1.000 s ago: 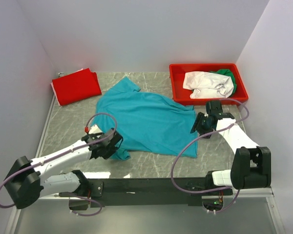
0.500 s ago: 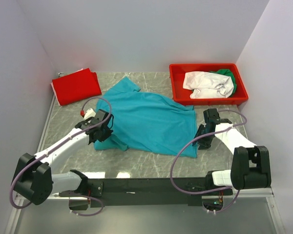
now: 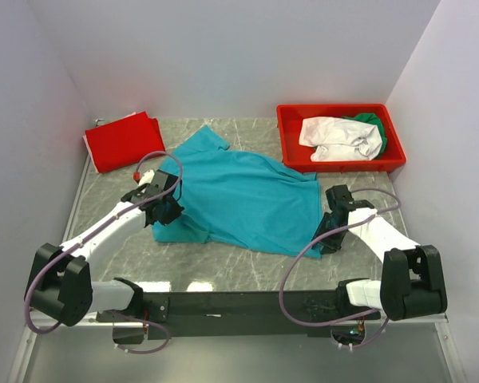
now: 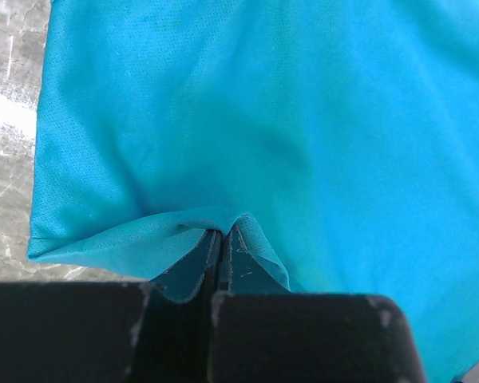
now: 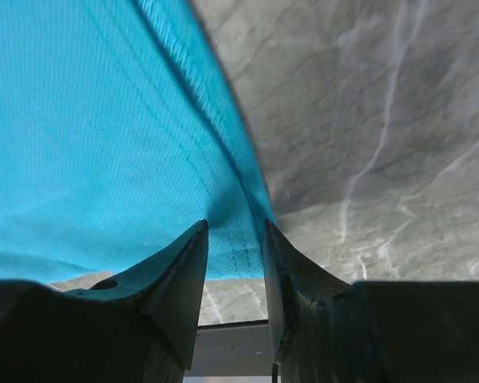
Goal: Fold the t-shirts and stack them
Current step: Fold the tshirt
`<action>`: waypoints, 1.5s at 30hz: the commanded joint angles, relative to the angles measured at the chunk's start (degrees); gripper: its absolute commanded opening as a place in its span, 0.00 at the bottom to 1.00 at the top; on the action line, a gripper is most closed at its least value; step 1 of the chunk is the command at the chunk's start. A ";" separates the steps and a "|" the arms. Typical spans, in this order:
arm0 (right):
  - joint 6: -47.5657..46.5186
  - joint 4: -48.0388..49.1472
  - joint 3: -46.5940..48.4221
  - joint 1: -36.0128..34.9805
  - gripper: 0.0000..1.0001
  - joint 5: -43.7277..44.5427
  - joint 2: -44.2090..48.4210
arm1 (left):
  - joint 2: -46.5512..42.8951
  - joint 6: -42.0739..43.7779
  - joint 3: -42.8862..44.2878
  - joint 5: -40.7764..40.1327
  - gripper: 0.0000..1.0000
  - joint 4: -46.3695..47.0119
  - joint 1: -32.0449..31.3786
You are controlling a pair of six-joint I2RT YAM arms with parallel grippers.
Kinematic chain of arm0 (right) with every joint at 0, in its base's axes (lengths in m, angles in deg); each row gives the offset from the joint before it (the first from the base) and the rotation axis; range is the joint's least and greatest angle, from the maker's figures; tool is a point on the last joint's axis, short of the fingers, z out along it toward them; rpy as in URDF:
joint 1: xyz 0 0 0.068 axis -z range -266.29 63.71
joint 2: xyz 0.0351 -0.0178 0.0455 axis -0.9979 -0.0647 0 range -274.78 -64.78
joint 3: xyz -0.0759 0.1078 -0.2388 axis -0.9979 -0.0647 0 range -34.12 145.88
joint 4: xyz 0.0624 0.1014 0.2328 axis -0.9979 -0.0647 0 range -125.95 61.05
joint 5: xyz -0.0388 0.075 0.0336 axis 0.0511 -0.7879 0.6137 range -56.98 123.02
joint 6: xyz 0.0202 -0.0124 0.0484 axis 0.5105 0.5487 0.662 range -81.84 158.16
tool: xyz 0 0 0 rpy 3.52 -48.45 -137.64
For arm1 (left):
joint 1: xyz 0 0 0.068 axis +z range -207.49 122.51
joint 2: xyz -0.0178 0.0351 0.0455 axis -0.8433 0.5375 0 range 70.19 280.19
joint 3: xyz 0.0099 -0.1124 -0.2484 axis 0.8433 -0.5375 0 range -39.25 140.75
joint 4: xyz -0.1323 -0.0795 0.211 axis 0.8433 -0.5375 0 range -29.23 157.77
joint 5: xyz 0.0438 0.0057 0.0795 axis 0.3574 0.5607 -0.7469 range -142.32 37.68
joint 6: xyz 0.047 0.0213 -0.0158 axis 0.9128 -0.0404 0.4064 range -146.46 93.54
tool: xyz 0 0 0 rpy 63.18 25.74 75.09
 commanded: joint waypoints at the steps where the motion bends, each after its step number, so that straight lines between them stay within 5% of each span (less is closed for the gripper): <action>1: 3.06 -1.89 -1.24 -2.57 0.41 1.35 2.19 | -0.31 2.22 2.04 1.25 0.01 1.15 0.80; 11: 4.99 -2.25 -2.39 -4.77 0.36 3.20 2.20 | -1.45 2.93 1.25 1.78 0.01 0.63 1.68; 18: 5.17 -1.36 -2.74 -4.77 0.00 3.81 0.88 | -3.03 2.75 1.16 1.17 0.01 -0.69 2.48; 32: 9.74 -6.72 -1.33 -4.59 0.00 13.30 1.59 | -9.18 1.61 -0.95 -0.33 0.01 -4.56 4.41; 45: 5.88 -7.07 1.83 -4.68 0.00 8.74 1.76 | -12.87 5.21 -0.25 -0.77 0.01 -8.16 4.59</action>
